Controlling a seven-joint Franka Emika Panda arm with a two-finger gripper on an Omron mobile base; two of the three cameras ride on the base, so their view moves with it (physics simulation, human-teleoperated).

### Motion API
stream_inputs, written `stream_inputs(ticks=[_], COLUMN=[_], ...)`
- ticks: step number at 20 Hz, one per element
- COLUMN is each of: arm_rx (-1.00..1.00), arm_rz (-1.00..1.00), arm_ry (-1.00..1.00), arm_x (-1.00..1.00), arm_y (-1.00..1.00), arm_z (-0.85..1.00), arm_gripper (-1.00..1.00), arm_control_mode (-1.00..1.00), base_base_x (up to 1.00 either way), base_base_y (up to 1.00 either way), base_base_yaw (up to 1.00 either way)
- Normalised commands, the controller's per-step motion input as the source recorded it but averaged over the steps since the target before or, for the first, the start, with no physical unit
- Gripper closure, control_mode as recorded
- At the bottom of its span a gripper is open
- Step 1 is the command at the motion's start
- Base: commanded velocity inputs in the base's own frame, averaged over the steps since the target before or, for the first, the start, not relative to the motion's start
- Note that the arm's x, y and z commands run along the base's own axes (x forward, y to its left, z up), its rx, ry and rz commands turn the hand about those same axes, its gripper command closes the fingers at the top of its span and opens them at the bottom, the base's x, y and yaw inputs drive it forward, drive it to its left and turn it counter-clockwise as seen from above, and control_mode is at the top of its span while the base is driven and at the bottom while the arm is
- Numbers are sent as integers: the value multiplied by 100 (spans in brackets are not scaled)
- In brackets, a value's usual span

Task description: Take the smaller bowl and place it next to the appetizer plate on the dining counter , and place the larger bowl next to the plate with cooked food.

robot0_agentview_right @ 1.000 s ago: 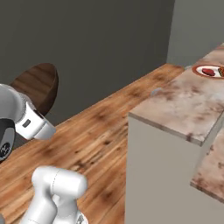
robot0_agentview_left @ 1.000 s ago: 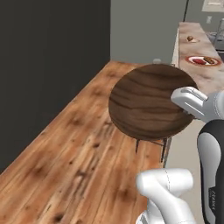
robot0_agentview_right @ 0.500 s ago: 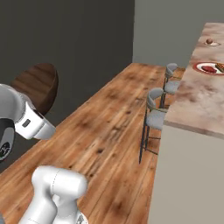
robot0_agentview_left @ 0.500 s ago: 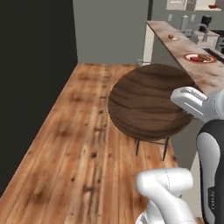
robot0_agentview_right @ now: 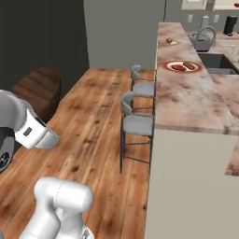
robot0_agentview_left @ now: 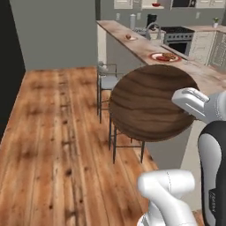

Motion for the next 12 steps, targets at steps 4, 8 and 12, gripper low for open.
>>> stream_inputs(ticks=[4,8,12], arm_rx=[0,0,0], arm_rz=[0,0,0], arm_ry=[0,0,0], arm_x=[0,0,0], arm_y=[0,0,0], arm_z=[0,0,0], arm_gripper=[100,100,100], arm_control_mode=[100,100,100], base_base_x=[62,81,83], base_base_y=[30,74,87], base_base_yaw=[-50,-49,-46])
